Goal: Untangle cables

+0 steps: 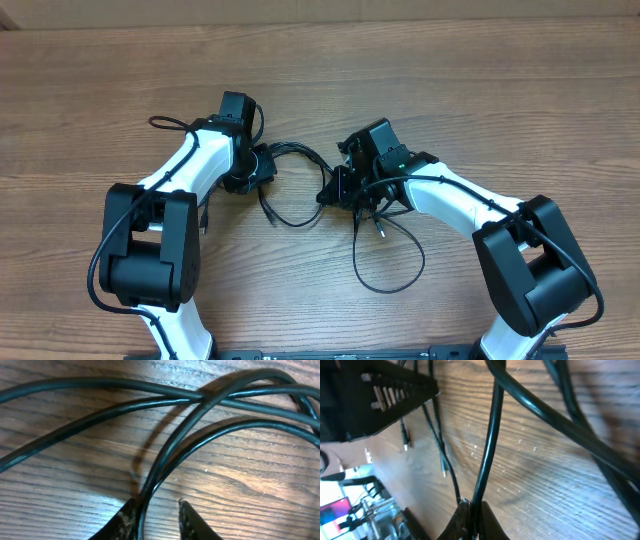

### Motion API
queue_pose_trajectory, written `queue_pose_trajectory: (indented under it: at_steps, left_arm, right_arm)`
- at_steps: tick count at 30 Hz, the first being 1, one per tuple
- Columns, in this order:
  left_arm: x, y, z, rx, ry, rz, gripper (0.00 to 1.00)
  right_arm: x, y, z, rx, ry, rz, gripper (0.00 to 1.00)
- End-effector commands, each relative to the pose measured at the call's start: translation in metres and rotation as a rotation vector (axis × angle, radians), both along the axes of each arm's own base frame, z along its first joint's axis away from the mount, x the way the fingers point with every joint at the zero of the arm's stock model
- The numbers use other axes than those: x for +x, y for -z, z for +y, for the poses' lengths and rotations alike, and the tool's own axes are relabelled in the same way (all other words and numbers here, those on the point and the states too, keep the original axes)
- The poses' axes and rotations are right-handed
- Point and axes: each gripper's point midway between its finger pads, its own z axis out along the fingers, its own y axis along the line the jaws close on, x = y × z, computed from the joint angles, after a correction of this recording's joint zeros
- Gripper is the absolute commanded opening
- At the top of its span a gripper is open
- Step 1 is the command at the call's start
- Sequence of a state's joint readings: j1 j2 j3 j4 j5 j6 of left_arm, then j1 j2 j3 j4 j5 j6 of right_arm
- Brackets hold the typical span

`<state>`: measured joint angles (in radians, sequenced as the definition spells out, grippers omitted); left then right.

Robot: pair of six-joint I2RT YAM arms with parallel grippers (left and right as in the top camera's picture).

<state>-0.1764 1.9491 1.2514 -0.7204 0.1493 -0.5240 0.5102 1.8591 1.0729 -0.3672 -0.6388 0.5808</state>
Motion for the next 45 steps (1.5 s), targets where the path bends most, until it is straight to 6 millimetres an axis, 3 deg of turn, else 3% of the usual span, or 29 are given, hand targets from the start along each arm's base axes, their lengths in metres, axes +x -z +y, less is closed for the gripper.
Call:
queue_pose_trajectory:
  at_steps: [1,4,8,17,22,25,26,29,32,38,41,45]
  left_arm:
    - [-0.002,0.004,0.000,0.004,-0.002,0.010,0.29]
    - [-0.003,0.004,0.001,0.004,-0.002,0.014,0.29]
    - [-0.004,0.004,0.000,0.002,-0.002,0.020,0.04]
    - [-0.001,-0.021,-0.015,-0.069,0.126,0.014,0.04]
    - [0.009,-0.053,-0.016,-0.063,0.170,-0.019,0.04]
    - [0.014,-0.073,-0.017,-0.063,0.177,-0.045,0.04]
    - [0.016,-0.078,-0.018,-0.061,0.183,-0.053,0.04]
    - [0.018,-0.094,-0.018,-0.057,0.217,-0.081,0.04]
    - [0.018,-0.105,-0.018,-0.050,0.272,-0.113,0.04]
    - [0.012,-0.110,-0.026,-0.043,0.380,-0.132,0.04]
    - [0.003,-0.109,-0.040,-0.044,0.460,-0.125,0.04]
    - [-0.012,-0.108,-0.064,-0.038,0.594,-0.117,0.04]
  right_arm:
    - [-0.010,-0.008,0.009,0.078,-0.045,0.038,0.04]
    - [-0.011,-0.013,0.013,0.114,-0.059,0.041,0.04]
    - [-0.011,-0.013,0.013,0.113,-0.031,0.070,0.04]
    - [0.001,0.011,-0.010,-0.061,0.059,0.035,0.04]
    - [0.002,0.021,-0.022,-0.139,0.091,0.034,0.19]
    - [-0.002,0.023,-0.025,-0.157,0.092,0.052,0.23]
    - [-0.004,0.024,-0.026,-0.164,0.092,0.061,0.23]
    - [-0.014,0.027,-0.034,-0.195,0.060,0.089,0.06]
    - [-0.016,0.010,-0.045,-0.217,-0.002,0.067,0.05]
    - [-0.017,-0.046,-0.067,-0.223,0.020,0.063,0.10]
    - [-0.017,-0.058,-0.070,-0.208,0.039,0.049,0.20]
    - [-0.021,-0.063,-0.063,-0.161,0.047,0.091,0.22]
